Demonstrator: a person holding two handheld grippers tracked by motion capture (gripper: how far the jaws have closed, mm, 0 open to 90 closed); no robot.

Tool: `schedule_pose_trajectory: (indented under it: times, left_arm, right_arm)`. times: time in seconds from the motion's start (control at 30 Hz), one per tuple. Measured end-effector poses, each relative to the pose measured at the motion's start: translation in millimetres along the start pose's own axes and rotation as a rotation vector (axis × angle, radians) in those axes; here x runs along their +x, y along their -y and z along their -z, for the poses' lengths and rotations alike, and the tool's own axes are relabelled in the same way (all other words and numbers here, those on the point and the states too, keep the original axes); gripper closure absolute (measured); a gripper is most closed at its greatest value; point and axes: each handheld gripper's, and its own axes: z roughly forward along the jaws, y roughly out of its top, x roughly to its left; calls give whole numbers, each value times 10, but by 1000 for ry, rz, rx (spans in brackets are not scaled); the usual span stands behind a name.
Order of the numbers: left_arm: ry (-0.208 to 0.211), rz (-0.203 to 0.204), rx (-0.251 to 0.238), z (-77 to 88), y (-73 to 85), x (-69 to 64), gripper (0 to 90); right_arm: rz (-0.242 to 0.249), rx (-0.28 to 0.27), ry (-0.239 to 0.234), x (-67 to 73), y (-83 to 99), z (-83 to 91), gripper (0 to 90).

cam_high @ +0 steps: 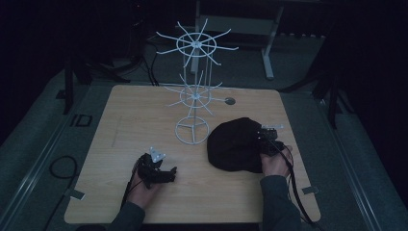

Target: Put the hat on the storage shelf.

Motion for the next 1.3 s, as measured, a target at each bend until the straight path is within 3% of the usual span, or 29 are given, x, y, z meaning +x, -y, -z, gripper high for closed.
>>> schedule_pose_trajectory:
  times: [0.2,0.33,0.57,0.8,0.93,1.1,1.3]
  left_arm:
    - [0,0,0,0,0,-2,86]
    - [0,0,-1,0,0,-4,86]
    - [1,2,-3,-1,0,-7,86]
    - [2,2,-2,-3,-2,-10,86]
    - [2,2,-2,-3,-2,-11,86]
    - [2,3,-2,-3,-2,-11,86]
    - [3,2,-2,-4,-3,-12,86]
  right_arm:
    - [23,-12,42,30,-25,-28,708]
    - [-6,-16,69,25,-50,-49,742]
    - [-57,17,52,-35,-127,-56,783]
    - [-107,36,-20,-211,-226,-86,794]
    - [-166,54,-106,-391,-294,-102,794]
    - [-226,63,-172,-552,-329,-111,795]
    - [-263,70,-202,-660,-353,-133,795]
